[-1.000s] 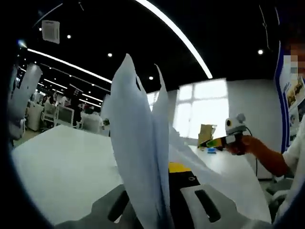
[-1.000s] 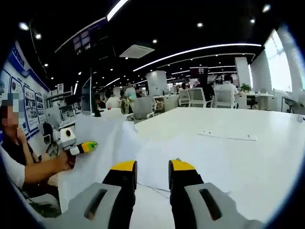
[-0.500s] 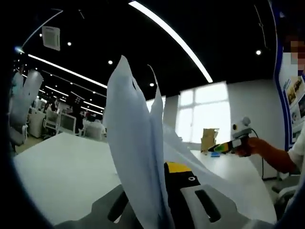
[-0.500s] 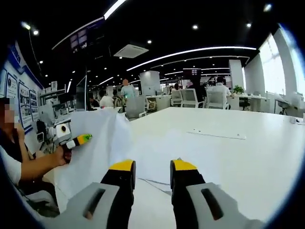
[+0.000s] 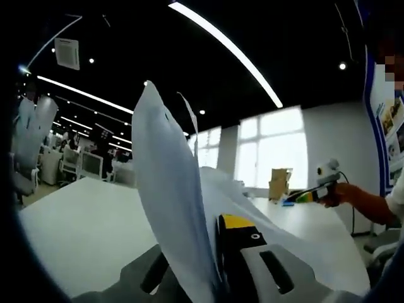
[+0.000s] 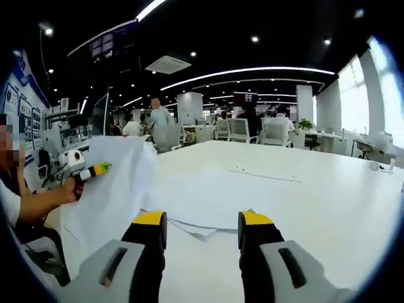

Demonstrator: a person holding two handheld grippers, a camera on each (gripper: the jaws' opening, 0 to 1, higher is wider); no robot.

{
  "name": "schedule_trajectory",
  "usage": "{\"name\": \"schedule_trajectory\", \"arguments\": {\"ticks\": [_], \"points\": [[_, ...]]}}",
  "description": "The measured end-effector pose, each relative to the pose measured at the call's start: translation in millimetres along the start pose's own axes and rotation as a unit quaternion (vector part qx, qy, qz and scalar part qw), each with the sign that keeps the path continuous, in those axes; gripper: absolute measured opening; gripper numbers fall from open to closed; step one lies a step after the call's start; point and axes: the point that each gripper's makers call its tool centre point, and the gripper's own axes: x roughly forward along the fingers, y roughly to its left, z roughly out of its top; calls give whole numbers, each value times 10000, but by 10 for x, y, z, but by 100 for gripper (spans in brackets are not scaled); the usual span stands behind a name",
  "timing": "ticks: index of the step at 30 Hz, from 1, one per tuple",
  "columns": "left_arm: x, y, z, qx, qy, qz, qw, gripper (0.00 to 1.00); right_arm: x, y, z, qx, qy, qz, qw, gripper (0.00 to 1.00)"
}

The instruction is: Organize the stack of printing papers by aligning and flattening the scattered papers on the table

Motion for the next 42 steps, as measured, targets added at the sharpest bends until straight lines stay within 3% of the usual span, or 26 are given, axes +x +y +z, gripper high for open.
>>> {"name": "schedule_trajectory", "arguments": {"ticks": [6,17,26,31,37,42], "points": [[1,-7,-10,-20,16,3,10000,8,-263,-216,-51,-66,-34,-293,9995,50],[-2,5,10,-4,-38,8,10000,9,-569,-364,-165,-78,80,-615,9980,68],[-53,75,123,447,-302,203,9983,10,-729,-474,-127,-163,128,-975,9950,82],[-56,114,71,879,-57,463,9950,9,-843,-489,-118,-189,110,-1035,9944,89],[-181,92,60,929,92,568,9940,9,-940,-533,-106,-293,150,-1116,9932,90],[-326,151,146,681,-113,708,9951,9,-943,-527,-85,-258,48,-1094,9936,90]]}}
